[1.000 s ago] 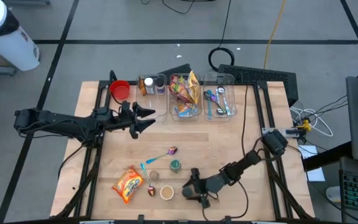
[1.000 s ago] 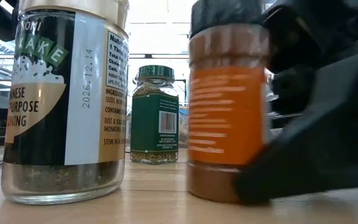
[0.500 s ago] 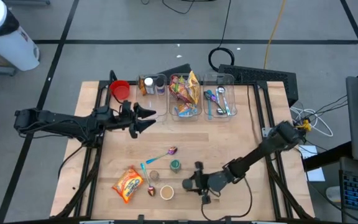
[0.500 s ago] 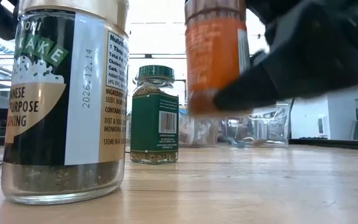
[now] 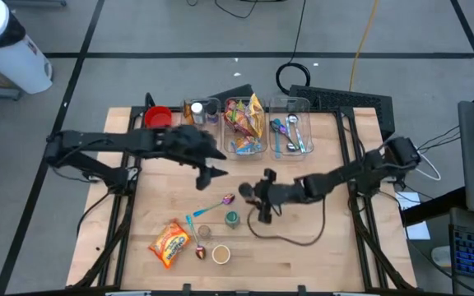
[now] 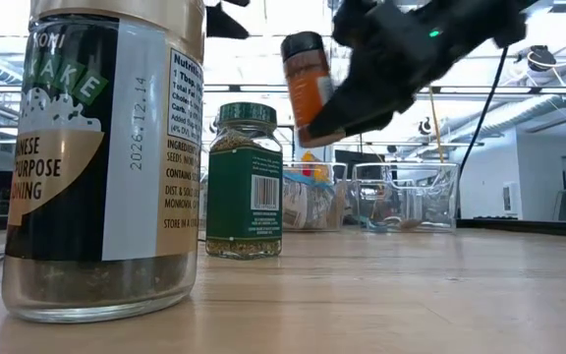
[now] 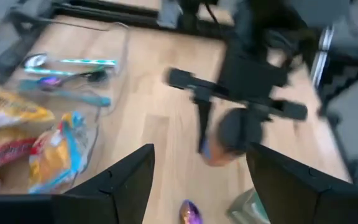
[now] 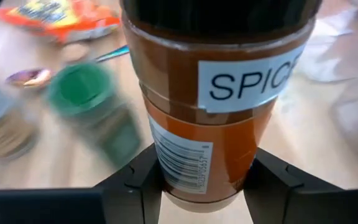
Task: Pick & Place Food Item
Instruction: Put the orange seasoning bottle into the left transparent bin
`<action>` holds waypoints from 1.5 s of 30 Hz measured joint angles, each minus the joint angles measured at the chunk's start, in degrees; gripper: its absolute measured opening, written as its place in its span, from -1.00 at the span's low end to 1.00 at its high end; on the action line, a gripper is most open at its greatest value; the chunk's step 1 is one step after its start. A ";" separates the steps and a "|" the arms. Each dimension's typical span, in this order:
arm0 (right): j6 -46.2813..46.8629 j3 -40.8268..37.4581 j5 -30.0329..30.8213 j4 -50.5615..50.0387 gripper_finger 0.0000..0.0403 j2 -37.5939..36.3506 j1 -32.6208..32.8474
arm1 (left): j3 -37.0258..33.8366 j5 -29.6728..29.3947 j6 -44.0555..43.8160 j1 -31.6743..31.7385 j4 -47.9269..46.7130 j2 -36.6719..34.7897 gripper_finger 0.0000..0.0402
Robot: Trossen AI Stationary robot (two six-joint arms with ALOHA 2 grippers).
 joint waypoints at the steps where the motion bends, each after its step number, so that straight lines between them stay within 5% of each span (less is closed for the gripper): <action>1: -0.64 0.00 -0.70 0.21 -0.22 0.00 -1.27 | 2.34 0.02 1.95 -0.47 -1.65 2.11 0.28; 6: -2.65 0.00 -0.68 1.06 -0.22 0.09 -5.24 | 8.90 -0.48 6.63 -1.95 -6.03 8.46 0.28; 16: -5.77 -0.17 -1.00 4.18 -0.22 0.19 -8.14 | 9.14 -0.71 8.01 -2.30 -5.53 14.53 0.28; 24: -5.51 -0.19 -0.73 4.85 -0.22 0.17 -8.32 | 9.16 -8.05 10.28 -2.29 -4.18 15.80 0.28; 34: -5.52 0.04 -0.76 5.32 -0.22 -0.04 -8.15 | 9.09 -6.55 11.07 -2.18 -2.76 15.82 0.29; 45: -5.74 0.04 -0.68 5.04 -0.20 0.04 -8.13 | 9.07 -7.80 6.55 -1.64 -1.30 17.13 0.68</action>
